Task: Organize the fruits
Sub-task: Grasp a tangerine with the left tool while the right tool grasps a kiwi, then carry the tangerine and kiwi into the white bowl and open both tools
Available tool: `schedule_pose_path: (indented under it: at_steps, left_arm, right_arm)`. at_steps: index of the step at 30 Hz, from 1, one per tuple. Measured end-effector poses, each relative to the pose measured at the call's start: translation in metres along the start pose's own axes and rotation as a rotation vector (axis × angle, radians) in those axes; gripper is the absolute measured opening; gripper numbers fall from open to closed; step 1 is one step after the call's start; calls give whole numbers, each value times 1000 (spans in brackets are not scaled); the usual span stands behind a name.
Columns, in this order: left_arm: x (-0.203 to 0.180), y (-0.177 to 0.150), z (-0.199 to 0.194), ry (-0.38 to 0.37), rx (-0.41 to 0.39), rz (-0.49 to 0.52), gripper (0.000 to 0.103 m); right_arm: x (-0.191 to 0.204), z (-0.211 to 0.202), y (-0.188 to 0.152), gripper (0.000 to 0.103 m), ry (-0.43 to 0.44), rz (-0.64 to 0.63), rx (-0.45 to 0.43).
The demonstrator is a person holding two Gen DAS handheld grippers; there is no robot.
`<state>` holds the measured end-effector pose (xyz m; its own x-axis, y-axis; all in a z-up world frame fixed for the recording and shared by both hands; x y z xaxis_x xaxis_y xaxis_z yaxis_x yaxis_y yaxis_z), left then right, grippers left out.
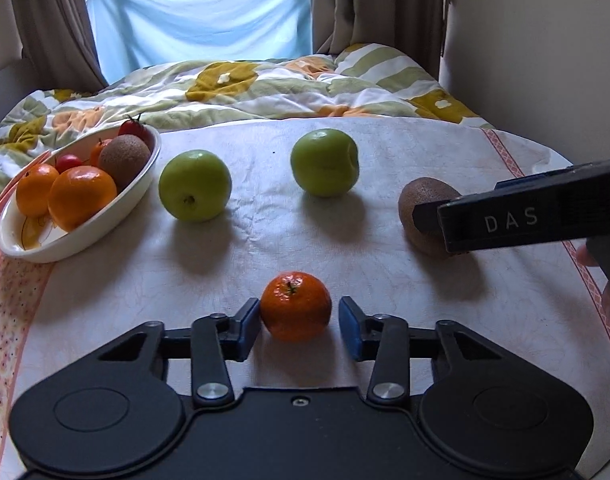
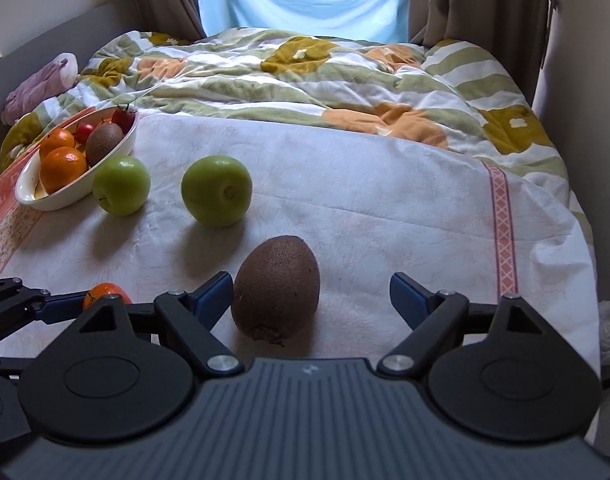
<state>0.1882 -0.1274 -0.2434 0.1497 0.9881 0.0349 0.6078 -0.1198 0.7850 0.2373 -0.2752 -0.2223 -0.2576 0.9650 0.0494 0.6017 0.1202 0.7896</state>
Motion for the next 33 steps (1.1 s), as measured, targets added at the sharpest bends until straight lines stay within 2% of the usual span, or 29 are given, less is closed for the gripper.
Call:
schedule_pose_path:
  at_steps: [4,11,18,33]
  left_arm:
    - [1,0,-1,-6,2,2,42]
    - [5,1,-3,-3,-1,-5,42]
    - [8,1,-6,-3,-10,-4,42]
    - [10,16,-28,-14,-61,19,42]
  right_arm:
    - [6,4,1,96,17,-16,5]
    - [14,13,-2,79,32,-26,33]
    - [16,16,-3,68,30,-18,37]
    - [15,-4,7,67,37,42,7]
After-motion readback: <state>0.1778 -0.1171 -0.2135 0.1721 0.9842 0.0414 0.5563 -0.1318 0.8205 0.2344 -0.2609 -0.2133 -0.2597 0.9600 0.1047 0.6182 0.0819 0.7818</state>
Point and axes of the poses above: each gripper's, at about its wrist camera, not at the fingertips, and z roughly the way its jaws point, x to its left, y to its top, the point moved 4 cm from there along z, roughly the way its jaws point, and after that the axes turned 9 degrees about -x, right-handed, at the moved point
